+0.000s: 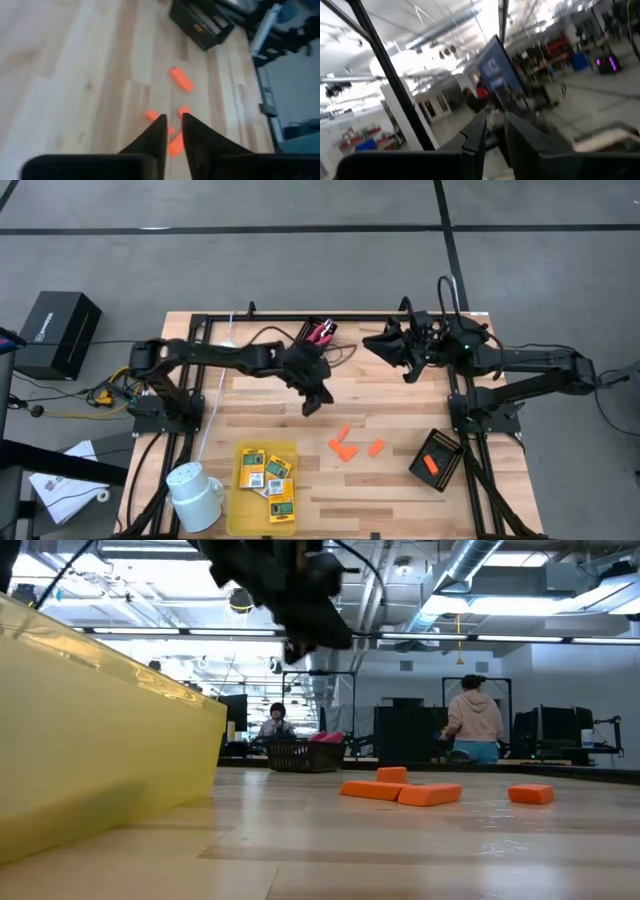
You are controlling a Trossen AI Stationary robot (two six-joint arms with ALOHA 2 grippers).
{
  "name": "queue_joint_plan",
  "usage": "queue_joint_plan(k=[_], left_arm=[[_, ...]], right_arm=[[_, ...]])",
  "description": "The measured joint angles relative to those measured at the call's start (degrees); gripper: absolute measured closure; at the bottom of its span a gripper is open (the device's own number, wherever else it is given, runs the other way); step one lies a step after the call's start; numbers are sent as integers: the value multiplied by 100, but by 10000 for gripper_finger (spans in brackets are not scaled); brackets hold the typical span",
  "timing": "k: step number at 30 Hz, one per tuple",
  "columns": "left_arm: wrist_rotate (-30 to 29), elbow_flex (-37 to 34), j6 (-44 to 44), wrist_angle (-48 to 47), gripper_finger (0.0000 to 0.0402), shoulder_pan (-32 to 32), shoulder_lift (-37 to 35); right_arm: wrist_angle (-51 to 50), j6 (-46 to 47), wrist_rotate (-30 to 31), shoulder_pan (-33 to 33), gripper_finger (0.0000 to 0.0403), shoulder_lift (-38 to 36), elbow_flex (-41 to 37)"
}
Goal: Pick & Place School Supplies
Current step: Put the orange eraser into the bottom black bin
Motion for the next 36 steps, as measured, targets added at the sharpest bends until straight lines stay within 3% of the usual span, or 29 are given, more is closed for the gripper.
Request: queue_joint_plan(k=[7, 11, 20, 24, 36], left_arm=[[-720, 4, -253, -611, 256, 2, -576], [-974, -2, -515, -893, 226, -143, -594], [-1064, 0, -477, -1269, 248, -684, -580], [-1260, 2, -900, -1280, 257, -802, -304], [-1065, 38, -2286, -400, 187, -808, 749]], right_arm=[[-994, -2, -49, 24, 340, -372, -4], [-1475, 0, -47, 24, 340, -439, -6], [-1797, 2, -49, 132, 340, -459, -2], [-1789, 7, -48, 140, 340, -459, -2], [-1773, 61, -49, 140, 340, -457, -2]])
